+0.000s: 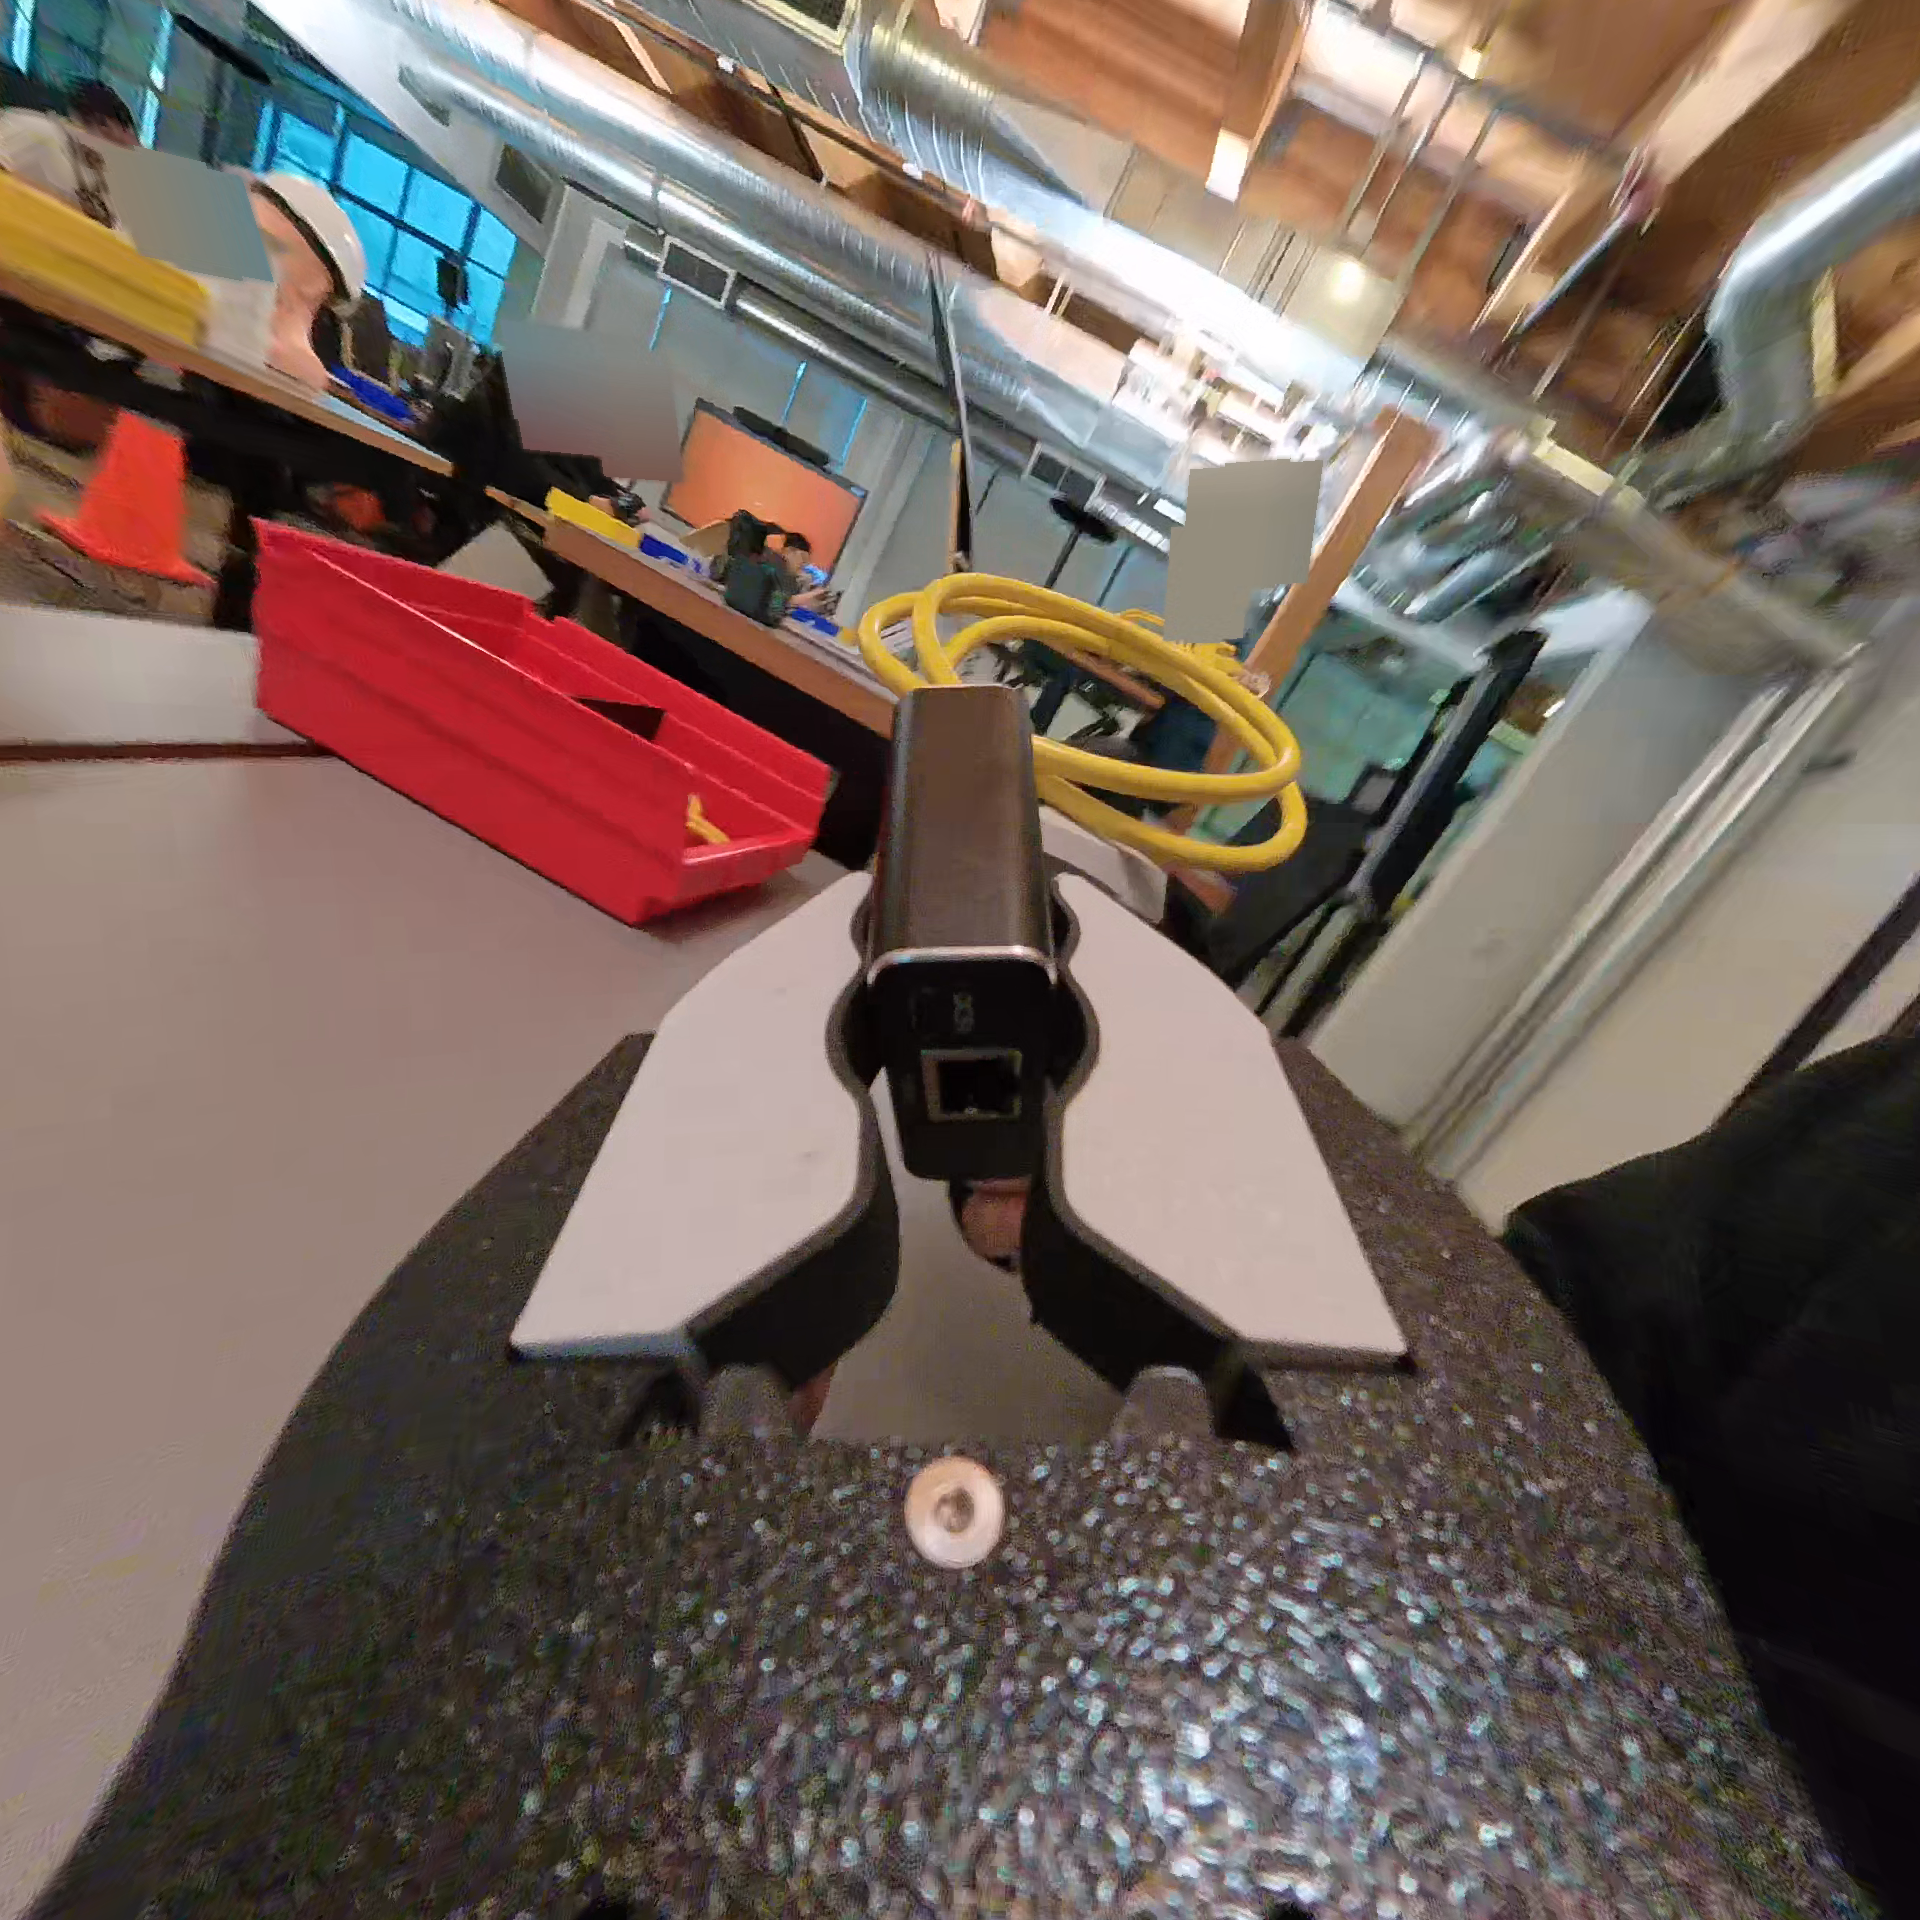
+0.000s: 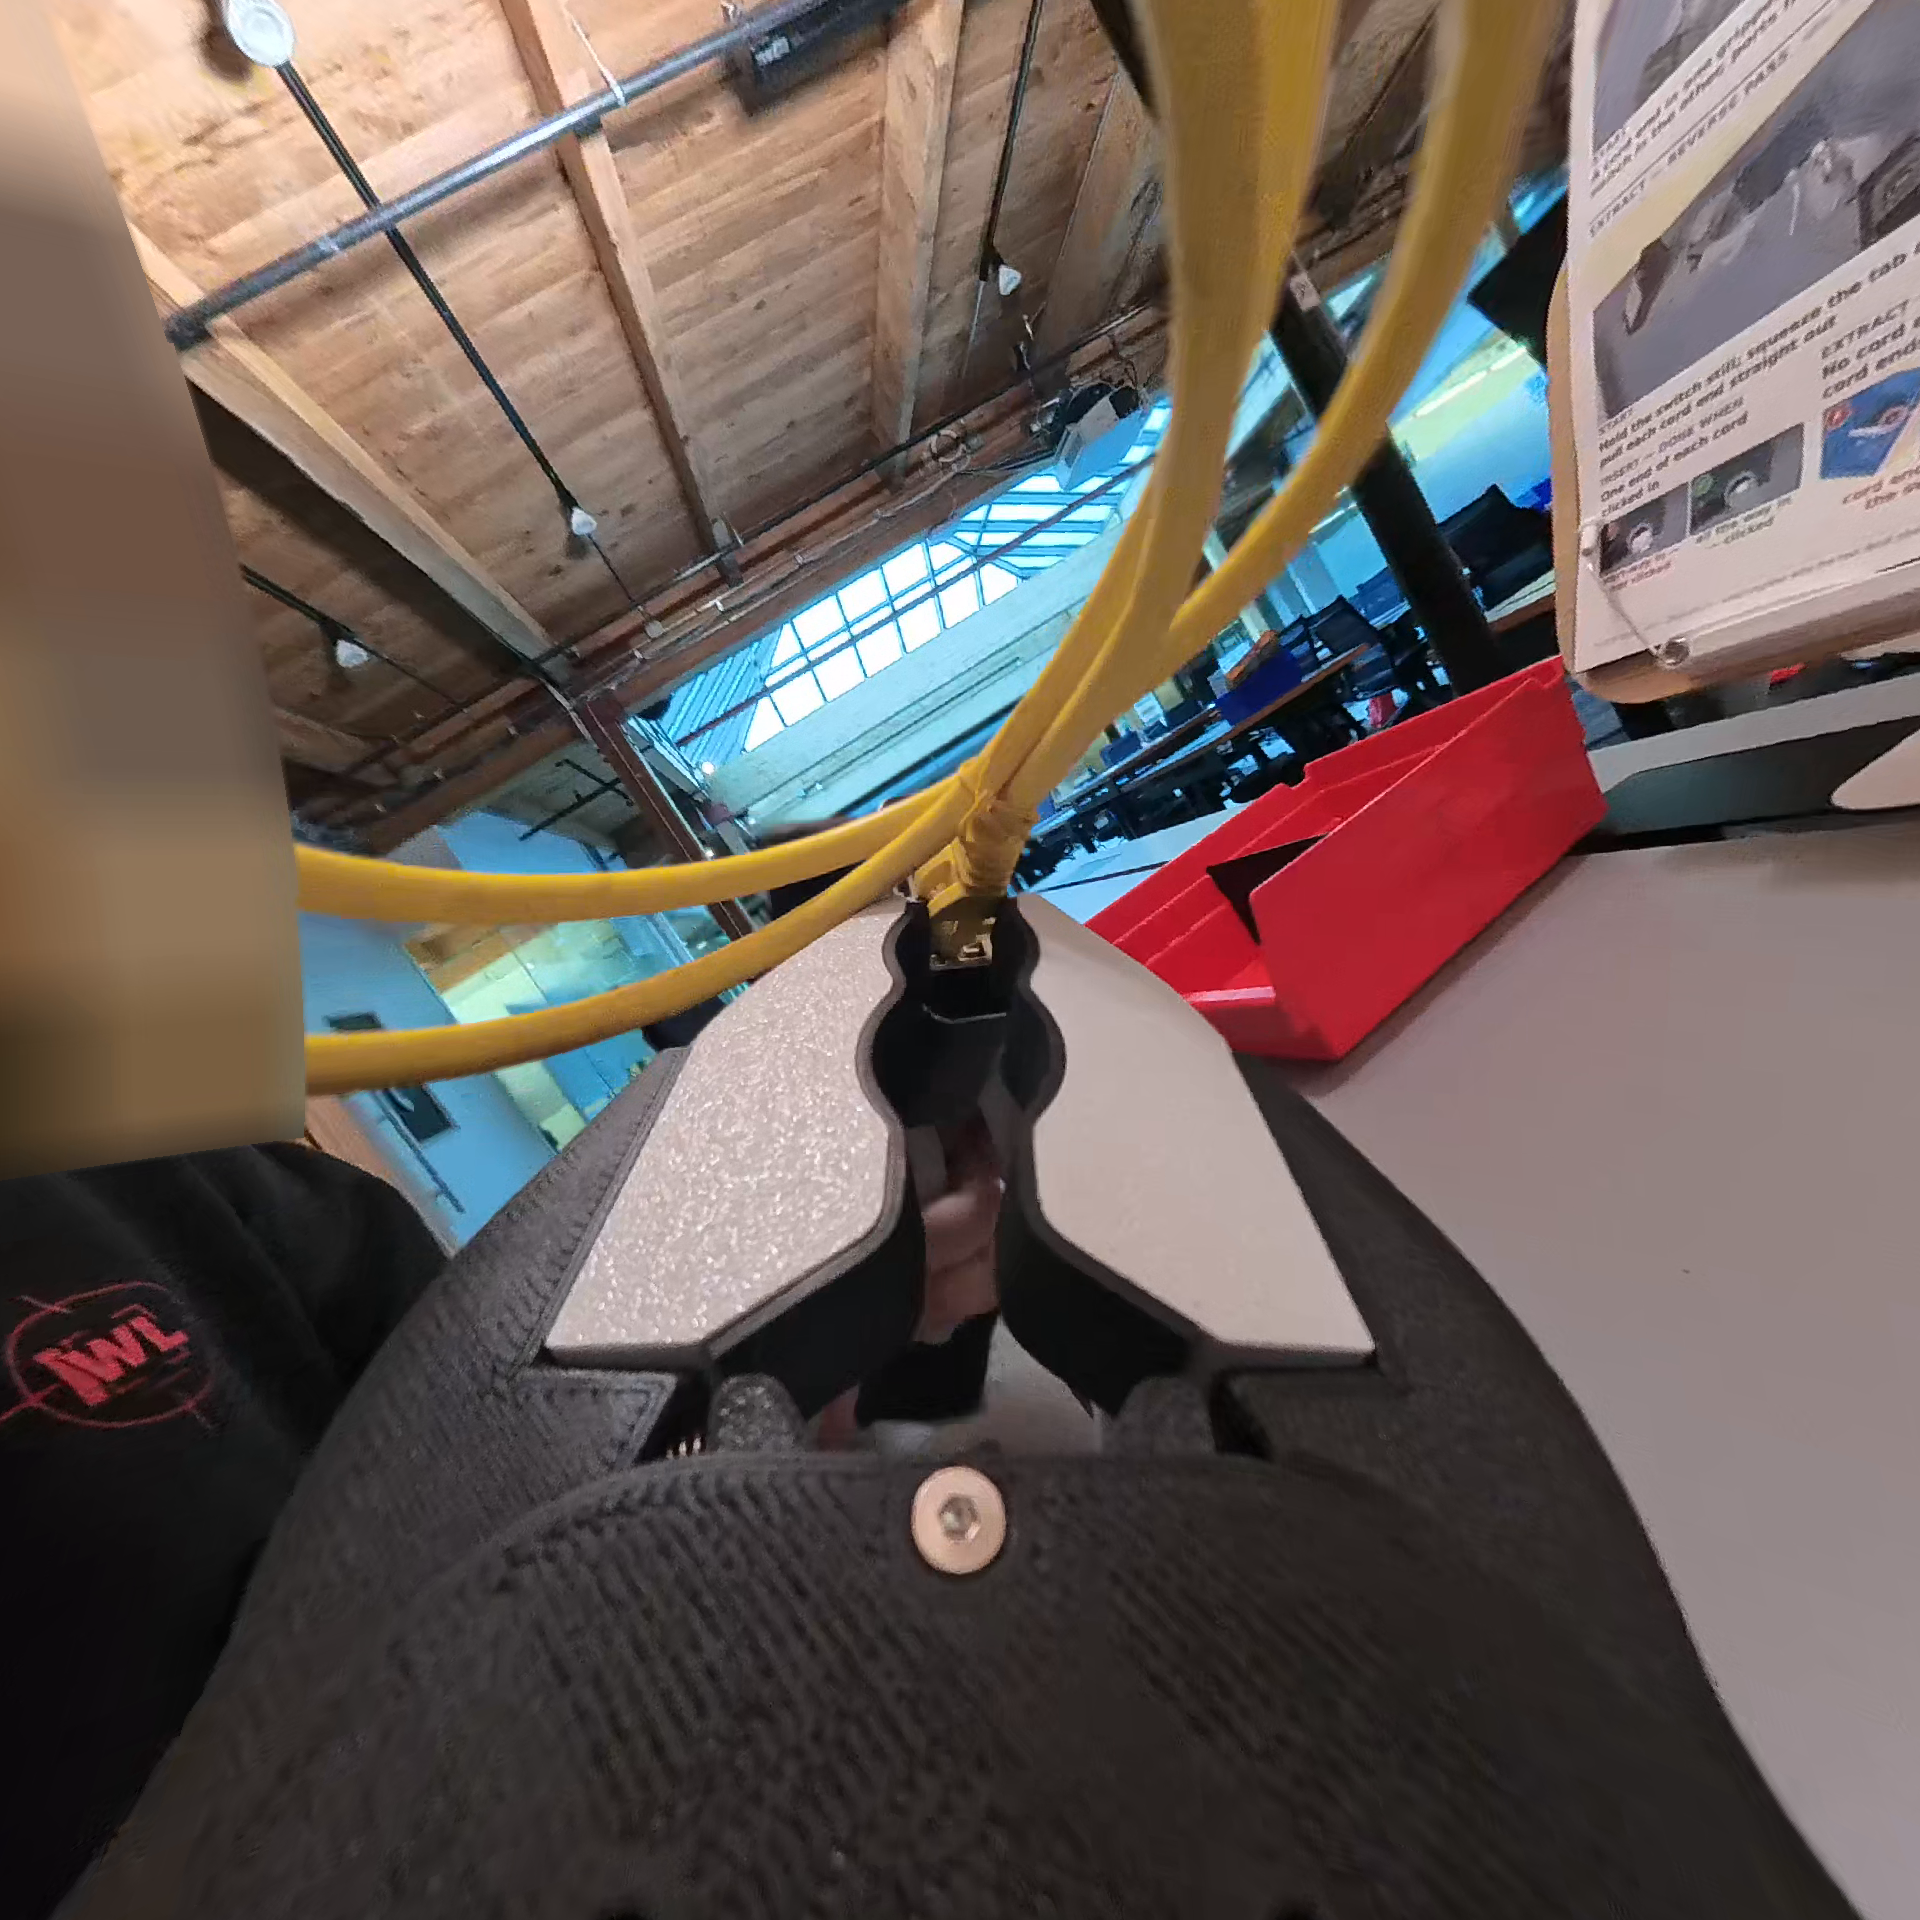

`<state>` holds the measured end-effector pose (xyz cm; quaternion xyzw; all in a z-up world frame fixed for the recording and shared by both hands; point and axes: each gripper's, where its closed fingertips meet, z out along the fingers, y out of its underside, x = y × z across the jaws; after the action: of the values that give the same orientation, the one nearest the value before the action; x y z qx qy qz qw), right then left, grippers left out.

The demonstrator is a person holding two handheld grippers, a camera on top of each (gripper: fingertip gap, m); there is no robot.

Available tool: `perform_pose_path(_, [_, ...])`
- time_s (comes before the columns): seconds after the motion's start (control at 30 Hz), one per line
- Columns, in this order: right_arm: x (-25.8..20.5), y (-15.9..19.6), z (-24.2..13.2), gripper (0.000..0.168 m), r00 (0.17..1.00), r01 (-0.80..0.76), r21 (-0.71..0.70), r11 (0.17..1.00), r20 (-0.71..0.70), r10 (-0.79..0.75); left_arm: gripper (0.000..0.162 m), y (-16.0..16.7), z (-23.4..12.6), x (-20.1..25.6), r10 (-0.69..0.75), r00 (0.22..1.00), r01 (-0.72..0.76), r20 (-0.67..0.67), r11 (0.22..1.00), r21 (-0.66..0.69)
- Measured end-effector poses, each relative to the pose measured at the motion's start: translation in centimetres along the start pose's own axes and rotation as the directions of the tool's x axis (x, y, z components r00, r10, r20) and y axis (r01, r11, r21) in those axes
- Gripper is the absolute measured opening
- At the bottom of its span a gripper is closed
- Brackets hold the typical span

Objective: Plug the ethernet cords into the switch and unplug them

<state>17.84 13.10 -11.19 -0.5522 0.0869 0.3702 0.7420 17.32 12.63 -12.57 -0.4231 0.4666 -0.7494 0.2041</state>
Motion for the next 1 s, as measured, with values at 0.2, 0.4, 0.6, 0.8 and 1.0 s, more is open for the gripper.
perform_pose_path(0.2, [0.7,0.2,-0.2,0.013,0.999,0.006,-0.009,1.0,-0.036,-0.006,0.027,0.4,0.1,-0.5,-0.121,0.992,0.122,-0.025,0.992,0.039])
perform_pose_path(0.4, [0.6,0.2,-0.2,0.013,1.0,-0.008,0.0,1.0,-0.018,0.008,0.027,0.3,0.0,-0.4,-0.047,0.999,0.047,0.009,0.999,0.018])
perform_pose_path(0.6, [0.7,0.2,-0.2,0.013,0.999,-0.004,-0.007,1.0,-0.033,0.004,0.026,0.5,0.1,-0.5,-0.187,0.981,0.189,-0.05,0.981,0.04])
perform_pose_path(0.8, [-2.6,-0.7,0.5,0.013,0.989,0.026,0.023,0.999,0.145,-0.029,0.026,-1.6,-0.5,2.1,0.073,0.993,-0.069,-0.097,0.997,0.047])
perform_pose_path(1.0, [-6.3,-0.8,1.1,0.015,0.948,0.237,0.01,0.972,0.215,-0.233,0.026,-3.7,-1.4,5.3,0.2,0.957,-0.165,-0.21,0.971,0.175])
